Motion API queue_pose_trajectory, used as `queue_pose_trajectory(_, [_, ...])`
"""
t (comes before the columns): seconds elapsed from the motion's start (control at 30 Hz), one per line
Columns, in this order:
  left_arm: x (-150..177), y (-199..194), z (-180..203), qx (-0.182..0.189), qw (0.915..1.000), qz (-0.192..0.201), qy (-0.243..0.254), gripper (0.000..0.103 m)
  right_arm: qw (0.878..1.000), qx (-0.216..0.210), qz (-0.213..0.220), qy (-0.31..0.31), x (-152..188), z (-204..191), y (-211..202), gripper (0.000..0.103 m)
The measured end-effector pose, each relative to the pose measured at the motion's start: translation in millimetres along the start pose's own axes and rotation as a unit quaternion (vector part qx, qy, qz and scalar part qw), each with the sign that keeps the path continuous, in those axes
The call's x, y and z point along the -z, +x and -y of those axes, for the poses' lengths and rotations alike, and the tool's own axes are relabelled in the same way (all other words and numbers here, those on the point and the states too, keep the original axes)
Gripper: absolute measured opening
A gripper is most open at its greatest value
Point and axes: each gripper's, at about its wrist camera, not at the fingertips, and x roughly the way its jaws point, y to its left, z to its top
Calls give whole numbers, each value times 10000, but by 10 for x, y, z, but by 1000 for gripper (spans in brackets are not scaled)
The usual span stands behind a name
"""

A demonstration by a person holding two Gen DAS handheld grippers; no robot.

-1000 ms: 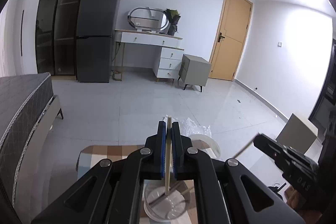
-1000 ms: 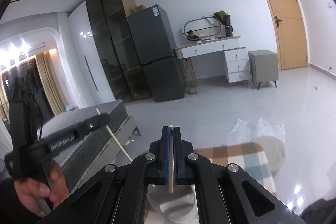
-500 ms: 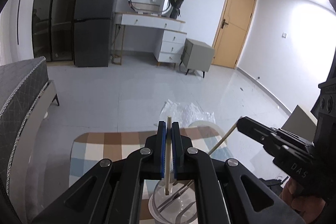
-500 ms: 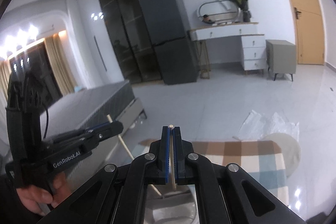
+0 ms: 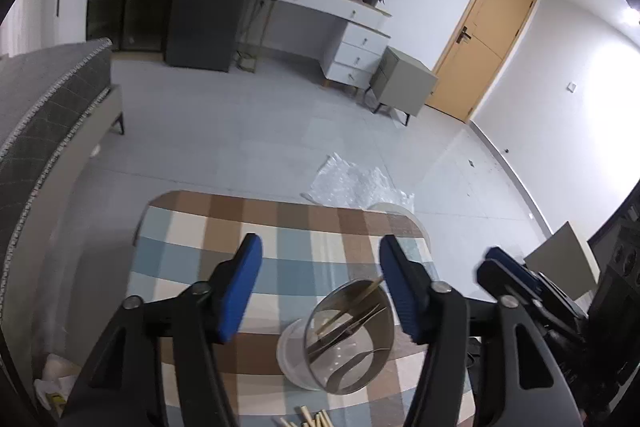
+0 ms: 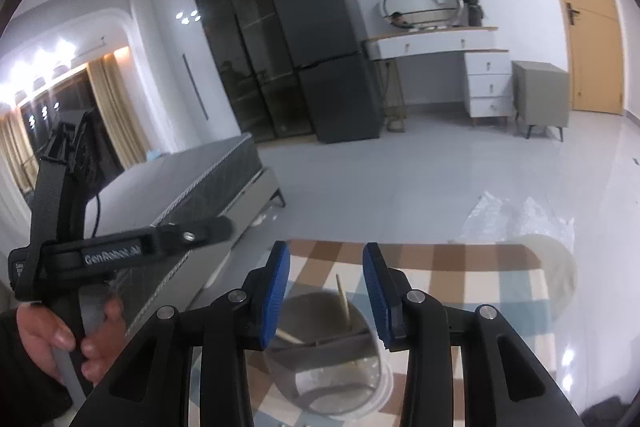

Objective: Organize utensils
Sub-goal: 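Open both tools to drop the chopsticks into the holder, then withdraw both open tools from the utensil holder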

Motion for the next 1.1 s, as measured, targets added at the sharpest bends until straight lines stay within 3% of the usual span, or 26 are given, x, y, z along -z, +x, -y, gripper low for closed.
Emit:
queue_pose_trajectory(0.1, [24,-166,40,-134,9999,59,36,62,9999,113,35,110,57,51,-162,42])
queue_pose_trajectory(0.23, [110,-359,78,-350,9993,150,44,73,9993,168,108,302,153,82,-404,49])
queue_pose_trajectory(0.47, [309,-658,175,-576,9969,487,233,76,9984,206,398,331,299,-24,-798,76])
queue_pose_trajectory(0.53, [365,-711,194,-654,9958,566,286,83,9978,322,516,274,356,-100,-905,81])
queue_pose_trajectory(0.63, [470,-799,224,-753,9938,716,387,84,9971,342,667,120,459,-219,-1038,85])
queue_pose_trajectory(0.73, [581,-872,227,-811,9915,911,455,84,9965,463,693,57,560,-300,-1103,94])
queue_pose_trajectory(1.1, [1010,-823,142,-986,9888,945,607,84,9965,466,696,-12,1054,-455,-1223,95])
